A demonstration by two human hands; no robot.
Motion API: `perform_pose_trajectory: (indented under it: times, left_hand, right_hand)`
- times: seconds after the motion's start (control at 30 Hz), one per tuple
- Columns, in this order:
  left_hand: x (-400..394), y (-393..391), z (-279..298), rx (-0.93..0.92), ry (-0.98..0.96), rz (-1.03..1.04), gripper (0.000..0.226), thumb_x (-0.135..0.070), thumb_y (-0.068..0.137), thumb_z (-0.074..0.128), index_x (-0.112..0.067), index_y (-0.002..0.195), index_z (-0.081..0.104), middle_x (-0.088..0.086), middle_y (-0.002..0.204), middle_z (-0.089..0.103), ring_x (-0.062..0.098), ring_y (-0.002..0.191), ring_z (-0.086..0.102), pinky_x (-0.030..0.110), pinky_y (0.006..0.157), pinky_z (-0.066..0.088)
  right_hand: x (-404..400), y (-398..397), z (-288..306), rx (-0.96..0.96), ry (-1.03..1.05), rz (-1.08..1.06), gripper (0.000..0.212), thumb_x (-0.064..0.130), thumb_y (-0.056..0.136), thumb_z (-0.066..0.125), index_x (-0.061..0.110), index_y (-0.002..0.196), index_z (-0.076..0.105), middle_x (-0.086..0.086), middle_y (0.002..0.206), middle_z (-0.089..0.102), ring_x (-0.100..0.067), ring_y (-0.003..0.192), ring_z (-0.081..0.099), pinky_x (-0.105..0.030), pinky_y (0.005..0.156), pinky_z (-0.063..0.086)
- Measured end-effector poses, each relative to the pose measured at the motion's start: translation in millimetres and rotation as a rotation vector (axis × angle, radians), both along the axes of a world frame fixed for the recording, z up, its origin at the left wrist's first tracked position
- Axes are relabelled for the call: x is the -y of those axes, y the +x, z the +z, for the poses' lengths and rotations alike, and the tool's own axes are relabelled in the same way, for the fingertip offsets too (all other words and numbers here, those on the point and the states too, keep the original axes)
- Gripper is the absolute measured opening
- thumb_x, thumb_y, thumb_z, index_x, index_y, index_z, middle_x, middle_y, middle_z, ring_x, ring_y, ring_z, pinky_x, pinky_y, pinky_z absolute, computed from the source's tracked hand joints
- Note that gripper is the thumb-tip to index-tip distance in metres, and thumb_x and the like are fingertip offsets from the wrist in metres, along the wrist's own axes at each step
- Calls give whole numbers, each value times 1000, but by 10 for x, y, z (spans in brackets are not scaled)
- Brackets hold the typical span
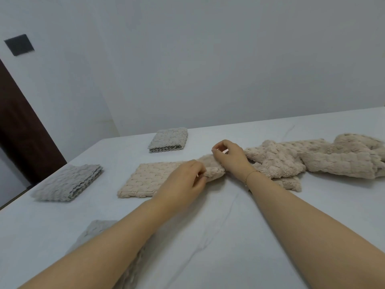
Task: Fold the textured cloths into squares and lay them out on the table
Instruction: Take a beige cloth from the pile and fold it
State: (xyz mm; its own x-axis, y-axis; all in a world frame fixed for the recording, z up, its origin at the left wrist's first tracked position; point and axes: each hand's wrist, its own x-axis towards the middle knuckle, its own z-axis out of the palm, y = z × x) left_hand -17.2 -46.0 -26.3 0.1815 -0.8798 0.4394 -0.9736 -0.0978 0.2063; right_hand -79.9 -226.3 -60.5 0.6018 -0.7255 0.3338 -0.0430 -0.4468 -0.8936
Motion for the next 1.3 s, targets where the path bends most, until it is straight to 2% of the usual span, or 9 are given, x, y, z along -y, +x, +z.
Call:
perform_pose_trajectory:
  times: [0.13, 0.3, 0.5, 0.63, 0.73, 0.8, 0.97, 1.2, 1.3]
  left_hand:
    - [-279, 93, 176, -345, -83, 24, 10, -22, 94, 55, -17, 86, 59, -11, 82, 60, 2, 75, 53, 11, 66, 41]
    - [-551, 345, 283, -1059, -260, 169, 17, -20, 96, 53, -15, 81, 59, -5, 72, 58, 9, 63, 53, 21, 61, 42]
    - [-702, 510, 205, -1370, -423, 297, 14, -14, 97, 49, -19, 108, 56, -2, 68, 65, 6, 45, 57, 19, 38, 39]
    - [-734, 561, 115, -1379, -476, 272, 31, -10, 97, 45, -32, 119, 49, 2, 76, 60, 6, 50, 58, 19, 41, 41]
    - [-745, 591, 53, -1305, -470, 220, 28, -13, 97, 46, -31, 116, 54, 3, 80, 57, 12, 63, 56, 21, 54, 43]
    - [-761, 596, 41, -1163, -470, 210, 17, -22, 94, 54, -24, 110, 57, 3, 87, 58, 10, 71, 56, 18, 59, 44]
    - [-778, 639, -10, -895, -513, 249, 20, -23, 85, 69, -15, 91, 52, -2, 75, 56, -1, 54, 48, 9, 51, 40]
    - [-845, 626, 19, -902, -493, 124, 12, -16, 88, 64, -23, 98, 61, 4, 80, 70, 15, 73, 64, 24, 67, 52]
    - [-872, 597, 10, -856, -434, 118, 9, -17, 86, 67, -22, 93, 69, -4, 87, 72, 10, 83, 67, 18, 74, 52]
  right_hand:
    - [-147, 26, 109, 130, 215, 98, 21, 31, 94, 51, 18, 91, 68, 7, 101, 66, -16, 96, 59, -25, 78, 41]
    - [-226, -28, 227, 190, 617, 435, 49, 50, 92, 41, 11, 97, 70, -3, 94, 69, -19, 89, 62, -33, 82, 45]
    - [-426, 94, 230, 50, 543, 565, 34, 42, 77, 58, 13, 95, 67, -5, 89, 70, -19, 81, 63, -31, 81, 47]
    - [-512, 150, 149, 55, 489, 576, 33, 15, 80, 68, 0, 109, 67, -16, 109, 69, -26, 98, 65, -34, 94, 50]
    - [-550, 182, 118, 112, 468, 519, 21, 8, 86, 62, 4, 107, 67, -13, 104, 71, -20, 93, 66, -27, 86, 54]
    - [-571, 204, 117, 139, 446, 480, 15, 7, 85, 64, 8, 100, 67, -10, 98, 71, -18, 88, 66, -26, 82, 54]
    - [-634, 232, 180, 232, 511, 465, 21, 7, 76, 68, 8, 97, 67, -6, 93, 71, -17, 87, 66, -24, 78, 54]
    - [-647, 206, 233, 171, 581, 565, 49, 25, 70, 72, 4, 114, 67, -11, 126, 63, -22, 124, 53, -37, 108, 38]
    - [-627, 204, 189, 104, 622, 589, 52, 23, 74, 71, 2, 120, 63, -18, 129, 59, -28, 127, 50, -41, 110, 37]
